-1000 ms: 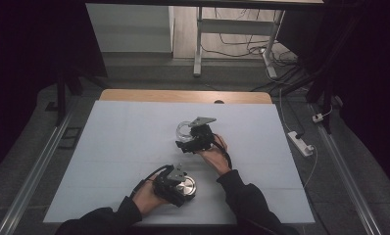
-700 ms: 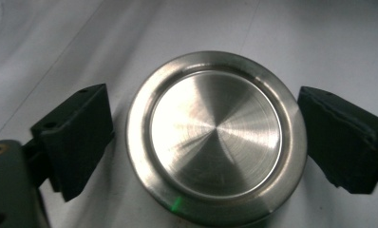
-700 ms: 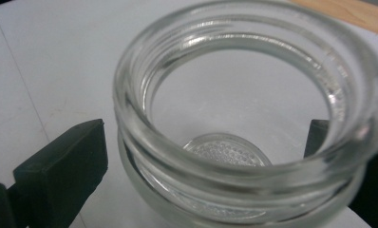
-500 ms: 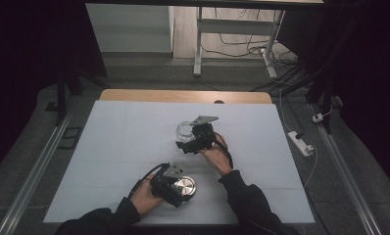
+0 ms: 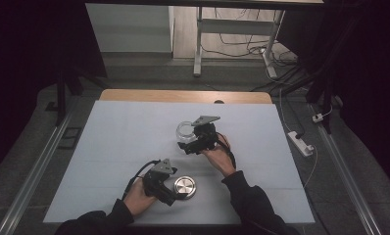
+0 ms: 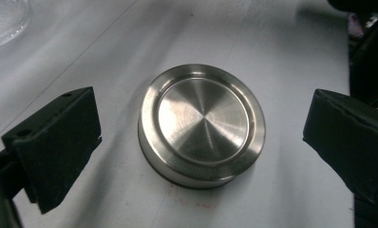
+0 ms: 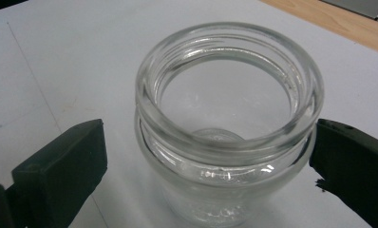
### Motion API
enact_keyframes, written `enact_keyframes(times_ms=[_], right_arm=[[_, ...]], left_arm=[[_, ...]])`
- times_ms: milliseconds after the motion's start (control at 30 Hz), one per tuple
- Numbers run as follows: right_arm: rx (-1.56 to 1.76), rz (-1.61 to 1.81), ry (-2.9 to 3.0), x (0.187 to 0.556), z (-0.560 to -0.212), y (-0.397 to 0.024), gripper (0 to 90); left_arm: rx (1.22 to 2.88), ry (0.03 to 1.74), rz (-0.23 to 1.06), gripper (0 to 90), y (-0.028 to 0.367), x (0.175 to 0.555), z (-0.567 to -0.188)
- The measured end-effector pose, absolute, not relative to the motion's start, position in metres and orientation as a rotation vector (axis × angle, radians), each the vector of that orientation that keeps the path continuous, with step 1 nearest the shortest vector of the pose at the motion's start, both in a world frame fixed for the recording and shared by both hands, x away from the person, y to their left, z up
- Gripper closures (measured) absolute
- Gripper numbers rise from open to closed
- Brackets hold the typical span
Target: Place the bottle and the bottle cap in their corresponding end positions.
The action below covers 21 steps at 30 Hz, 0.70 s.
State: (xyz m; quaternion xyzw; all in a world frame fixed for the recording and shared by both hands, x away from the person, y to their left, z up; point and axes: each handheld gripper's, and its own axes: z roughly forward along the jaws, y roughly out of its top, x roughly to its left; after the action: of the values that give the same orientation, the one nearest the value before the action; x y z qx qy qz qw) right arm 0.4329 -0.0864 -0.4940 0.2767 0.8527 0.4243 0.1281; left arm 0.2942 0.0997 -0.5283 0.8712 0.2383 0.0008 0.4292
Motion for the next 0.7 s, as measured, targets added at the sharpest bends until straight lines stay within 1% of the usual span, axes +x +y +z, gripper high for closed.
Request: enact_keyframes(times_ms=[367, 700], right_arm=[[0.799, 1.258, 2.451, 0.423, -0.482, -0.091, 0.0], [0.774, 1.271, 2.473, 0.407, -0.476, -0.099, 0.0]], left_arm=[[2.123, 0.606, -0.055, 0.0, 0.115, 0.289, -0.518], [2.12, 0.636, -0.044, 0.0, 0.131, 0.283, -0.517]])
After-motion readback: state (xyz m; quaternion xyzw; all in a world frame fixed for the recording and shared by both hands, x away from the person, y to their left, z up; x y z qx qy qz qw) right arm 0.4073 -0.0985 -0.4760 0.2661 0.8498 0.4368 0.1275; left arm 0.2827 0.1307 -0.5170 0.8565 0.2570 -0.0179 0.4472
